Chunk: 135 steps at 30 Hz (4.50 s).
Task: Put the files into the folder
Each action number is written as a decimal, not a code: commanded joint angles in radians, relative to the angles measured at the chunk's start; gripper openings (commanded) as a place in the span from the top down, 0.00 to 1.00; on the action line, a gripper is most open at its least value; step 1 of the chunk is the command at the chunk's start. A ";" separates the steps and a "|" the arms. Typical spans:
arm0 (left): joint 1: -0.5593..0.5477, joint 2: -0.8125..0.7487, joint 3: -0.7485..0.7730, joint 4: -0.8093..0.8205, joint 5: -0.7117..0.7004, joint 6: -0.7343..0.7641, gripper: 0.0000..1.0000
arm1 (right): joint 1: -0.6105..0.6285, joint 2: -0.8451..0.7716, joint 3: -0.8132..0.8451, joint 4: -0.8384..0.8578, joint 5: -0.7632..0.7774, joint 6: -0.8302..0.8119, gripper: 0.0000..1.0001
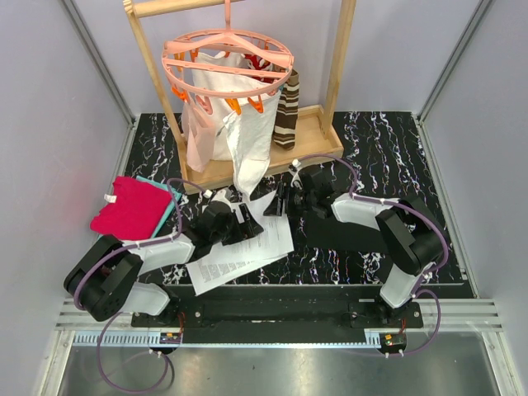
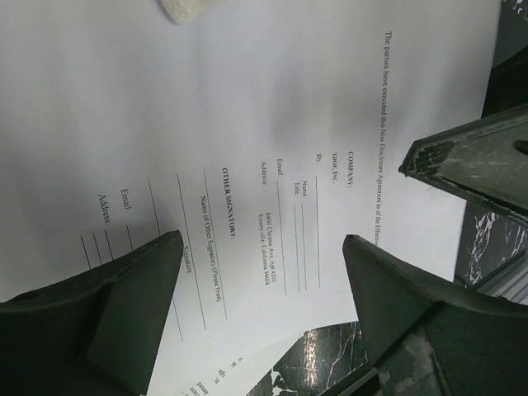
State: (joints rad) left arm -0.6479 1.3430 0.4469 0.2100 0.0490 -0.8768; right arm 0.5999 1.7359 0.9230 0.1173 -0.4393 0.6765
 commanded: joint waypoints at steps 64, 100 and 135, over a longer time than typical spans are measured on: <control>-0.230 0.719 0.878 -0.165 0.120 0.041 0.14 | -0.936 0.079 0.301 -0.792 0.389 -0.448 0.00; -0.226 0.660 0.940 -0.288 0.132 0.190 0.15 | -0.677 -0.148 0.100 -0.791 0.304 -0.376 0.46; -0.214 0.737 0.926 -0.281 0.158 0.206 0.15 | -0.566 0.051 0.188 -0.818 0.269 -0.436 0.90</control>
State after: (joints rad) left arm -0.8700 2.0514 1.3575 -0.0872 0.1871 -0.6884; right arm 0.0261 1.7741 1.0866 -0.7261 -0.1299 0.2302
